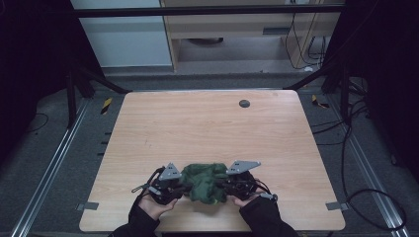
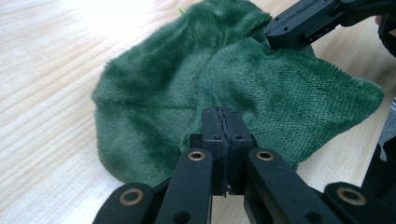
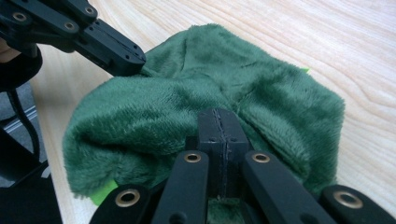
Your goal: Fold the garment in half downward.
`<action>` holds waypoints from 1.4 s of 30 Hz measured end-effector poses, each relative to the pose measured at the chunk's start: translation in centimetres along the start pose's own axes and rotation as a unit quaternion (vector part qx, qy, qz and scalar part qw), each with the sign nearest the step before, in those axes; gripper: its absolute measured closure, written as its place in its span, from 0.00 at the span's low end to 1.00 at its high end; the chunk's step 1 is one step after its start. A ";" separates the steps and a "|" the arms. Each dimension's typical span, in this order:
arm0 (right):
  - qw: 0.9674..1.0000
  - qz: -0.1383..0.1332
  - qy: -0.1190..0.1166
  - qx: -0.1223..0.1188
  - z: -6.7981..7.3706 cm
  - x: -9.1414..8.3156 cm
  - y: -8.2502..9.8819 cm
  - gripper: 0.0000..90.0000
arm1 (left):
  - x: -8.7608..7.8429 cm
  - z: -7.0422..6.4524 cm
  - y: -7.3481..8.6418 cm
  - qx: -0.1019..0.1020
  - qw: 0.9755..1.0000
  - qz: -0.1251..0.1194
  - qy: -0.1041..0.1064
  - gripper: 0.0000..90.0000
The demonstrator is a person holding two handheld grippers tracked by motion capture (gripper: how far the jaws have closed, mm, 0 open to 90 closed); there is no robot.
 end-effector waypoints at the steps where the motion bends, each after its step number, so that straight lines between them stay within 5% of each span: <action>1: 1.000 0.000 -0.002 0.001 0.2 -0.1 0.2 1.00 | 0.1 -0.2 0.2 0.002 1.000 0.004 0.001 1.00; 16: 1.000 0.013 0.000 0.004 0.1 0.2 1.8 1.00 | 1.1 -0.6 1.8 0.015 0.999 0.032 -0.005 1.00; 24: 1.000 -0.017 0.004 0.008 -0.2 -0.6 0.3 0.97 | -0.3 0.3 -0.1 0.003 1.000 -0.009 -0.026 0.96; 33: 0.997 -0.052 0.056 0.019 -3.2 -2.7 -1.3 0.86 | -1.7 3.1 -0.9 -0.019 0.997 -0.034 -0.069 0.83; 42: 0.993 -0.045 0.107 0.027 -6.4 -4.2 -0.6 0.73 | -2.9 5.9 -0.4 -0.024 0.992 -0.048 -0.116 0.69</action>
Point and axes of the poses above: each handheld gripper's, and its own axes: x roughly forward along the jaws, y roughly out of its underside, z roughly to its left, the point moved 10 cm from there along x, roughly forward along the jaws, and after that the axes turned 13 degrees about -z, right-handed, at the moved point
